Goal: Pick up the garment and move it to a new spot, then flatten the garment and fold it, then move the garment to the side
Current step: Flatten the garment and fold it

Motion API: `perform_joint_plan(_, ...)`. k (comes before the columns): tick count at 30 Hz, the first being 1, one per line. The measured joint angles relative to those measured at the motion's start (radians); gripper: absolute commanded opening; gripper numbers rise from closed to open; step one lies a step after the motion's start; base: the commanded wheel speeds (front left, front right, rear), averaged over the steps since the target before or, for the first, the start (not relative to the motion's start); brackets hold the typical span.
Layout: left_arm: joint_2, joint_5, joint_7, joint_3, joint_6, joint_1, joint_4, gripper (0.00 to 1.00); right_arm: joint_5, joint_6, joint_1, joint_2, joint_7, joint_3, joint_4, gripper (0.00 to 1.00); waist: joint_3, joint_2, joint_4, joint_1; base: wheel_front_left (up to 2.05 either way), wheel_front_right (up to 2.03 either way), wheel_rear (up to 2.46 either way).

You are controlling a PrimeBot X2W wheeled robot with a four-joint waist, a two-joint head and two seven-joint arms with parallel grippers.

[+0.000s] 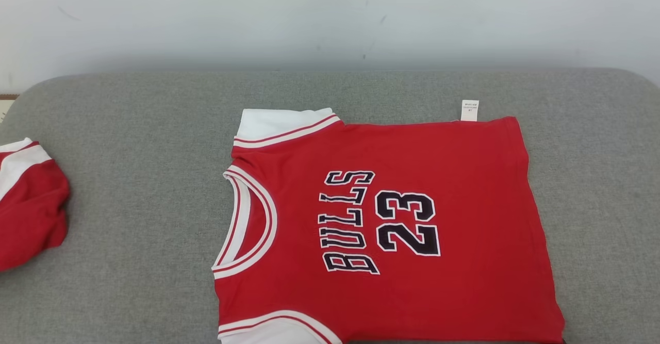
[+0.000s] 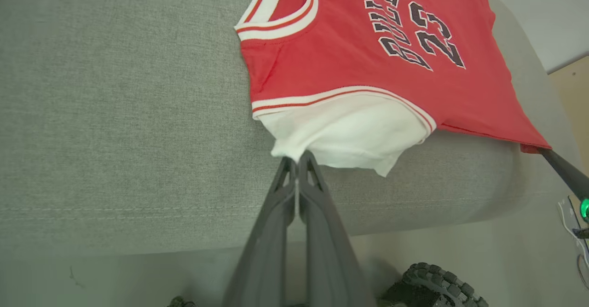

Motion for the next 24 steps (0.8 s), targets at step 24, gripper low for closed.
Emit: perform_joint_plan(24, -0.028, -0.065, -0.021, 0.029, -0.128, -0.343, 0.170, 0.00, -0.040, 0.000, -0.230, -0.025, 0.267, 0.017, -0.152, 0.00, 0.085, 0.0002, -0.061, 0.0002, 0.00, 0.00, 0.00)
